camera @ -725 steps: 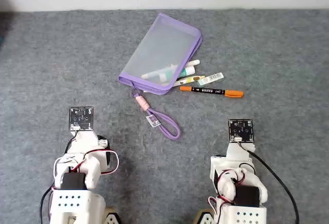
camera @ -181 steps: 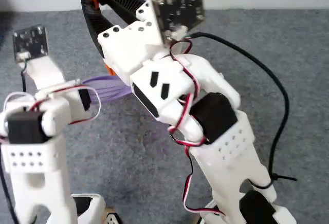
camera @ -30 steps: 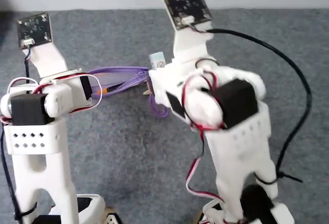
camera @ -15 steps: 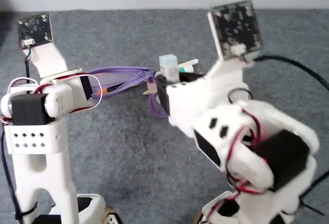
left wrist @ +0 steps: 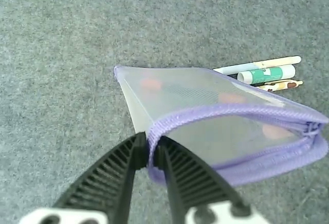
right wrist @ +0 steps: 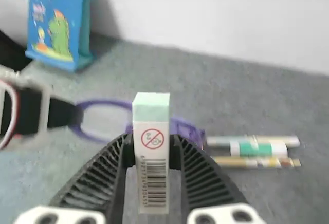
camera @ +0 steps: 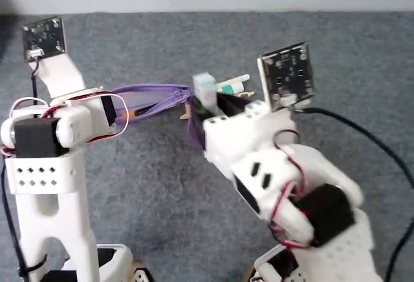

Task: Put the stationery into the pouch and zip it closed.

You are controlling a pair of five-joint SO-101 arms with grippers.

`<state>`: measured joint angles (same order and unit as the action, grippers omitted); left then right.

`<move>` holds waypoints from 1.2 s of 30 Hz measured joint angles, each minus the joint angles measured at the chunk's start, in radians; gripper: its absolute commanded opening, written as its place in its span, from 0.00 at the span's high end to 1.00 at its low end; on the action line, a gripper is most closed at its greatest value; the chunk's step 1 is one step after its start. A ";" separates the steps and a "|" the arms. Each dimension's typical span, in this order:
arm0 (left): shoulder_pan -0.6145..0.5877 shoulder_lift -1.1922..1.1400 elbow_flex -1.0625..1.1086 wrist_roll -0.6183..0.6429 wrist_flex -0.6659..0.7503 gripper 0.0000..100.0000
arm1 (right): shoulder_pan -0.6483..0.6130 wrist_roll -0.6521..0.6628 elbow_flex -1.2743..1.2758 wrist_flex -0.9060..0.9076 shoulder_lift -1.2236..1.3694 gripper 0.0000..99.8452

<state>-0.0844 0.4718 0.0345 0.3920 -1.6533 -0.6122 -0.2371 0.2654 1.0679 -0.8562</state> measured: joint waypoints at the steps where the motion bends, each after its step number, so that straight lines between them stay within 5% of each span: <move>1: 0.000 0.000 0.000 0.000 0.000 0.99 | -0.002 0.008 0.063 -0.091 -0.008 0.99; 10: 0.000 0.000 0.000 0.000 0.000 0.99 | -0.149 0.216 0.517 -0.868 -0.009 0.99; 16: 0.000 0.000 0.000 0.000 0.000 0.99 | -0.175 0.232 0.557 -1.074 0.084 0.99; 23: 0.000 0.000 0.000 0.000 0.000 0.99 | -0.178 0.233 0.568 -1.132 0.198 0.98; 30: 0.002 0.000 0.000 0.000 0.000 0.99 | -0.195 0.236 0.566 -1.034 0.209 0.81; 36: 0.002 -0.011 0.000 0.000 0.000 0.99 | -0.195 0.236 0.566 -1.002 0.207 0.85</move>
<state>-0.0829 0.4611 0.0345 0.3920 -1.6533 -0.8071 -0.0008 0.8316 0.0660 -0.6490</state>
